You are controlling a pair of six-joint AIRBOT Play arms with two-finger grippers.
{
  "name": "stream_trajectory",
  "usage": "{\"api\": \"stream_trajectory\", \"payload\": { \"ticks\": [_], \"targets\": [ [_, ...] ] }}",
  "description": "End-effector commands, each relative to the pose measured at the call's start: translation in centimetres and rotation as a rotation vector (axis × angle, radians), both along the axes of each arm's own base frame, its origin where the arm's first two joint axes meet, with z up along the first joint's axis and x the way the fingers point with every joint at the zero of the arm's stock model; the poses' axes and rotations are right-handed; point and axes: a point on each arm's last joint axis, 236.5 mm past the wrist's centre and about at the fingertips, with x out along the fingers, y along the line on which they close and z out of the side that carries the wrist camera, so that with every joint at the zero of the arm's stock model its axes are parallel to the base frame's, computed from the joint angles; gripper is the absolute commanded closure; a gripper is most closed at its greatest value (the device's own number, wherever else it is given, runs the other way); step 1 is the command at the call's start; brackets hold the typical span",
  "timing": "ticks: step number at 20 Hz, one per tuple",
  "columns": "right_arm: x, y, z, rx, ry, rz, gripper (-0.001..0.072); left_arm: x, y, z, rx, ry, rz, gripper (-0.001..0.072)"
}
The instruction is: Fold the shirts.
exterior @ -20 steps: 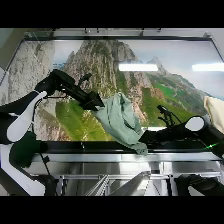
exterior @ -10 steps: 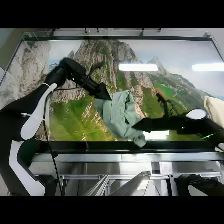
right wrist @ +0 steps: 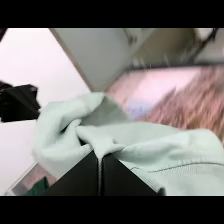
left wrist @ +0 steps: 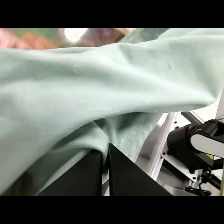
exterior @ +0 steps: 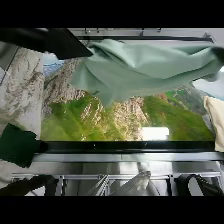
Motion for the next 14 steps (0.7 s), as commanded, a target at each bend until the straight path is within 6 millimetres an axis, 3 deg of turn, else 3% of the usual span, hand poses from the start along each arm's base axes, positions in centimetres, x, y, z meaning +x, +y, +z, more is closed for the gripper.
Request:
{"api": "stream_trajectory", "payload": {
  "ticks": [1, 3, 6, 8, 11, 12, 13, 14],
  "targets": [
    [-3.0, 0.3, 3.5, -0.049, -0.120, -0.053, 0.0687, -4.6, 2.7, 4.6, 0.052, -0.170, 0.124, 0.0690],
    [-0.2, -1.2, 0.7, -0.058, -0.010, -0.078, 0.0687, -2.8, 4.6, 2.5, 0.143, -0.177, 0.245, 0.0687],
    [5.2, -0.8, -4.9, -0.017, 0.159, 0.018, 0.0686, 1.3, 5.3, -4.7, 0.207, -0.035, 0.313, 0.0683],
    [9.9, 0.8, -10.6, -0.029, 0.289, 0.067, 0.0686, 4.9, 5.7, -11.5, 0.254, 0.079, 0.339, 0.0683],
    [17.3, 1.3, -21.6, -0.017, 0.521, 0.012, 0.0686, 11.4, 7.0, -21.2, 0.283, 0.176, 0.420, 0.0678],
    [19.3, 0.7, -25.7, 0.003, 0.607, -0.025, 0.0648, 12.8, 7.4, -24.3, 0.293, 0.232, 0.443, 0.0511],
    [20.6, 0.1, -29.1, 0.031, 0.680, -0.050, 0.0391, 13.7, 8.0, -27.2, 0.311, 0.287, 0.457, 0.0211],
    [21.3, -0.4, -31.9, 0.068, 0.749, -0.059, 0.0285, 14.1, 8.5, -29.4, 0.318, 0.344, 0.469, -0.0008]
  ]
}}
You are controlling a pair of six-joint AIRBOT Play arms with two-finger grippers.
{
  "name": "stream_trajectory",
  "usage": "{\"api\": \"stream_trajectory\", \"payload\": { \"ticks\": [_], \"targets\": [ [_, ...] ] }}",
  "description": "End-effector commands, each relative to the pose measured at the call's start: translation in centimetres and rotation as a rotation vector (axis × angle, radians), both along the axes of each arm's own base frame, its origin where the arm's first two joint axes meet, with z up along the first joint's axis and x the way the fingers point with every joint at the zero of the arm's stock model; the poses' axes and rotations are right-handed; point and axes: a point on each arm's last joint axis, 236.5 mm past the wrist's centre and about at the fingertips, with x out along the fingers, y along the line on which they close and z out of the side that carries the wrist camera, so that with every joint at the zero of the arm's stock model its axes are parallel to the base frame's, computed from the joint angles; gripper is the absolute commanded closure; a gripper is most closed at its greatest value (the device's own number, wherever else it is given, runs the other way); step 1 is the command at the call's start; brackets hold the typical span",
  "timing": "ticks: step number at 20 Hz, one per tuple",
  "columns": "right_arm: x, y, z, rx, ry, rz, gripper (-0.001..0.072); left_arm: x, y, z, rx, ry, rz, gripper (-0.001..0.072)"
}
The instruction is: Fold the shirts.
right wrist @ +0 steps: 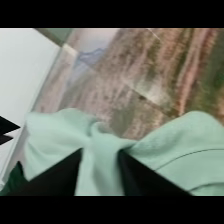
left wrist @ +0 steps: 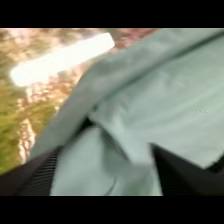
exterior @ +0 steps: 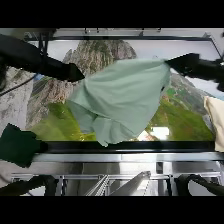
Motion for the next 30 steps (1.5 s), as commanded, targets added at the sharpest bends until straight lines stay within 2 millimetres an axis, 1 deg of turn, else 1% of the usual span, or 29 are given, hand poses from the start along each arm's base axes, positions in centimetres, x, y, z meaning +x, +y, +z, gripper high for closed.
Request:
{"api": "stream_trajectory", "payload": {
  "ticks": [1, 2, 3, 4, 6, 7, 9, 11, 14, 15, 16, 17, 18, 21, 23, 24, 25, 26, 27, 28, 29, 30],
  "targets": [
    [3.4, -1.1, -11.8, 0.040, 0.245, -0.059, 0.0285, 2.7, 1.8, -8.9, -0.016, 0.155, 0.086, -0.0005],
    [3.3, -2.1, -12.7, 0.055, 0.272, -0.063, 0.0285, 2.6, 2.4, -9.7, -0.031, 0.205, 0.091, -0.0004],
    [2.9, -3.2, -12.8, 0.061, 0.281, -0.061, 0.0284, 2.5, 3.7, -10.1, -0.031, 0.248, 0.092, -0.0003],
    [2.3, -4.2, -12.1, 0.072, 0.281, -0.049, 0.0283, 2.3, 4.6, -9.9, -0.035, 0.277, 0.089, -0.0003],
    [-0.3, -5.2, -10.1, 0.102, 0.305, 0.018, 0.0284, 1.8, 6.5, -9.0, -0.041, 0.313, 0.092, -0.0003],
    [-2.0, -5.4, -10.3, 0.074, 0.352, 0.044, 0.0284, 1.2, 7.2, -8.8, -0.043, 0.335, 0.092, -0.0003],
    [-6.8, -5.8, -13.3, -0.064, 0.515, 0.056, 0.0285, -1.2, 7.8, -9.3, -0.047, 0.402, 0.091, -0.0002],
    [-11.0, -5.6, -15.7, -0.119, 0.615, 0.033, 0.0285, -4.1, 8.1, -10.9, -0.050, 0.470, 0.101, -0.0002],
    [-15.4, -4.4, -19.2, -0.097, 0.718, -0.067, 0.0285, -8.1, 8.2, -13.3, -0.050, 0.539, 0.123, -0.0002],
    [-16.7, -3.8, -20.5, -0.101, 0.747, -0.080, 0.0284, -9.0, 8.3, -13.8, -0.053, 0.552, 0.134, -0.0001],
    [-17.8, -3.0, -21.7, -0.100, 0.783, -0.080, 0.0284, -9.7, 8.6, -14.2, -0.056, 0.562, 0.151, 0.0015],
    [-18.5, -2.0, -22.5, -0.094, 0.802, -0.072, 0.0285, -10.3, 8.9, -14.4, -0.059, 0.572, 0.164, 0.0015],
    [-18.8, -1.0, -23.2, -0.095, 0.810, -0.069, 0.0285, -10.9, 9.3, -14.4, -0.064, 0.577, 0.178, 0.0015],
    [-18.3, 2.2, -24.6, -0.084, 0.819, -0.056, 0.0285, -12.2, 10.7, -14.3, -0.082, 0.597, 0.224, 0.0015],
    [-18.1, 4.5, -25.5, -0.051, 0.835, -0.043, 0.0285, -12.3, 12.2, -13.9, -0.097, 0.579, 0.272, 0.0015],
    [-17.8, 5.7, -25.5, -0.015, 0.825, -0.030, 0.0285, -12.1, 13.2, -13.7, -0.102, 0.559, 0.309, 0.0015],
    [-17.0, 6.9, -25.2, 0.039, 0.796, -0.020, 0.0287, -12.1, 14.2, -13.6, -0.111, 0.547, 0.347, 0.0016],
    [-16.2, 7.4, -24.8, 0.082, 0.765, -0.024, 0.0318, -12.1, 15.2, -13.7, -0.125, 0.544, 0.388, 0.0017],
    [-15.2, 7.7, -24.3, 0.118, 0.727, -0.034, 0.0368, -11.9, 15.6, -13.7, -0.174, 0.545, 0.418, 0.0093],
    [-14.5, 7.7, -23.9, 0.142, 0.703, -0.046, 0.0368, -11.1, 15.5, -13.2, -0.280, 0.544, 0.451, 0.0309],
    [-14.1, 7.8, -23.6, 0.154, 0.689, -0.051, 0.0402, -10.3, 15.0, -12.7, -0.393, 0.542, 0.456, 0.0413],
    [-14.1, 7.8, -23.6, 0.154, 0.687, -0.051, 0.0497, -9.8, 14.4, -12.8, -0.469, 0.559, 0.457, 0.0424]
  ]
}}
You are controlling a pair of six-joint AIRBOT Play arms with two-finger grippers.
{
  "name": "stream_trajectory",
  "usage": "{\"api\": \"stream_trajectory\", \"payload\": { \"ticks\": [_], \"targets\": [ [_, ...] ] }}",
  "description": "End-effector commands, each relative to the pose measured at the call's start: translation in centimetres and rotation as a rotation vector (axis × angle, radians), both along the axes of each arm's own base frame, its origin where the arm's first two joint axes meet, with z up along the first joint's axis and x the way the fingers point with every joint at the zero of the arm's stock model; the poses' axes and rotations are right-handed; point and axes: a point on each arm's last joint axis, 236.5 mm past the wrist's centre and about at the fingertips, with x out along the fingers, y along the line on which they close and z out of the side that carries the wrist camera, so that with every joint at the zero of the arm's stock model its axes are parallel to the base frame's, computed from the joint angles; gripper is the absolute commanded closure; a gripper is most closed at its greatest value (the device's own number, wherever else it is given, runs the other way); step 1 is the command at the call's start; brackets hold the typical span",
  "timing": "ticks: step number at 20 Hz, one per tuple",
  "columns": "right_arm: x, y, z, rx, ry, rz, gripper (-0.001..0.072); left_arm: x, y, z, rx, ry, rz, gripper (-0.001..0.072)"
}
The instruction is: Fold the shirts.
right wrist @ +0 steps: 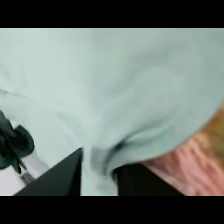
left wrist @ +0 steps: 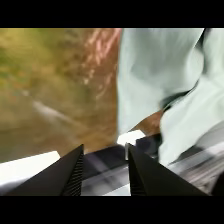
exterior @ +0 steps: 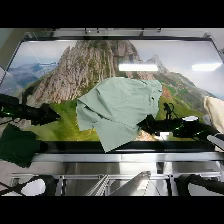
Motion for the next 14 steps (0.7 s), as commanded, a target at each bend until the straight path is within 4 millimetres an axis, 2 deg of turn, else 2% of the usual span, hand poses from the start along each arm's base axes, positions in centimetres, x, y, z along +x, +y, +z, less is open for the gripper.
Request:
{"api": "stream_trajectory", "payload": {
  "ticks": [1, 5, 9, 12, 14],
  "targets": [
    [1.7, 0.9, 1.1, 0.063, -0.058, -0.051, 0.0497, 1.4, -0.9, 0.1, -0.214, -0.002, 0.100, 0.0424],
    [1.7, 1.0, 1.2, 0.067, -0.058, -0.048, 0.0498, 0.5, -4.8, -4.1, -0.237, 0.120, 0.012, 0.0415],
    [1.5, 1.2, 1.4, 0.079, -0.061, -0.037, 0.0497, 0.5, -6.9, -7.5, -0.192, 0.184, 0.004, 0.0415],
    [1.5, 1.2, 1.4, 0.081, -0.062, -0.035, 0.0497, 0.5, -8.2, -8.7, -0.160, 0.200, 0.001, 0.0427],
    [1.5, 1.2, 1.4, 0.080, -0.062, -0.035, 0.0497, 0.9, -9.3, -8.4, -0.151, 0.180, -0.031, 0.0425]
  ]
}}
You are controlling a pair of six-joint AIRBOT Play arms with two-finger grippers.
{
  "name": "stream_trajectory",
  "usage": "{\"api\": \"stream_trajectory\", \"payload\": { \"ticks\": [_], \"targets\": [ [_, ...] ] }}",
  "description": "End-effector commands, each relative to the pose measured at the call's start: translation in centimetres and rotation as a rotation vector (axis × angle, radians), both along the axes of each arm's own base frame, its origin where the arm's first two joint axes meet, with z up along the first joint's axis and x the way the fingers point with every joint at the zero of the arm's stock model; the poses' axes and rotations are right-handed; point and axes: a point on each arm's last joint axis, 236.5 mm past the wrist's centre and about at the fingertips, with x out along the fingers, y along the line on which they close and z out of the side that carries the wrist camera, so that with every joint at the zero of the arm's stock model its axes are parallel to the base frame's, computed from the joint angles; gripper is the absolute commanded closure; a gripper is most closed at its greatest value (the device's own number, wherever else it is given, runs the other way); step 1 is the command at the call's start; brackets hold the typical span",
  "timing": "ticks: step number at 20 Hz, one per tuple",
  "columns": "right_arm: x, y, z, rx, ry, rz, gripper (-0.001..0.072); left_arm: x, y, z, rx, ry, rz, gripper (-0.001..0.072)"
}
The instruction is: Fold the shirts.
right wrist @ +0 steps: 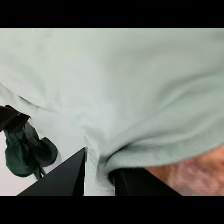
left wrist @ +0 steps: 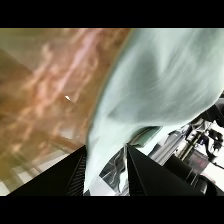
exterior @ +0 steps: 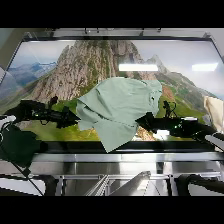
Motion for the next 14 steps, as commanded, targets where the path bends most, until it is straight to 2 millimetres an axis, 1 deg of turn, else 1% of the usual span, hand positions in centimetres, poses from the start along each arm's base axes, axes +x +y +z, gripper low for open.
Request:
{"api": "stream_trajectory", "payload": {
  "ticks": [1, 3, 4, 5, 6, 7, 8, 9, 10, 11, 12, 13, 14],
  "targets": [
    [0.0, 0.1, 0.1, 0.004, -0.002, 0.001, 0.0497, 0.9, -1.6, -1.0, 0.059, -0.027, -0.036, 0.0425],
    [0.0, 0.1, 0.1, 0.002, -0.011, 0.005, 0.0502, 1.7, -3.5, -0.3, 0.068, -0.067, -0.090, 0.0426],
    [0.0, 0.1, 0.2, 0.002, -0.013, 0.006, 0.0512, 2.0, -4.4, 0.1, 0.070, -0.090, -0.119, 0.0473],
    [0.1, 0.1, 0.4, 0.001, -0.024, 0.007, 0.0636, 2.2, -5.1, 0.6, 0.073, -0.113, -0.156, 0.0690],
    [0.3, 0.1, 0.9, 0.002, -0.039, 0.009, 0.0686, 2.6, -5.9, 1.4, 0.060, -0.134, -0.181, 0.0687],
    [0.5, 0.2, 2.1, 0.020, -0.076, 0.022, 0.0687, 3.1, -6.4, 2.8, 0.046, -0.163, -0.206, 0.0687],
    [0.7, 0.1, 3.9, 0.054, -0.116, 0.032, 0.0688, 3.6, -6.7, 4.7, 0.030, -0.201, -0.229, 0.0687],
    [1.1, -0.2, 6.7, 0.102, -0.175, 0.038, 0.0688, 4.2, -6.7, 7.6, 0.012, -0.258, -0.254, 0.0687],
    [1.4, -0.8, 10.2, 0.151, -0.255, 0.048, 0.0688, 4.7, -6.7, 11.2, -0.015, -0.327, -0.270, 0.0687],
    [1.6, -1.8, 14.8, 0.199, -0.369, 0.060, 0.0688, 5.0, -6.9, 16.5, -0.074, -0.442, -0.284, 0.0687],
    [1.5, -3.1, 20.1, 0.241, -0.508, 0.058, 0.0688, 4.6, -7.0, 23.0, -0.141, -0.592, -0.295, 0.0687],
    [0.9, -4.8, 26.6, 0.272, -0.704, 0.041, 0.0687, 3.7, -6.8, 29.2, -0.173, -0.749, -0.300, 0.0687],
    [-0.4, -6.9, 33.6, 0.275, -0.933, 0.001, 0.0687, 2.3, -6.2, 34.9, -0.160, -0.907, -0.301, 0.0687]
  ]
}}
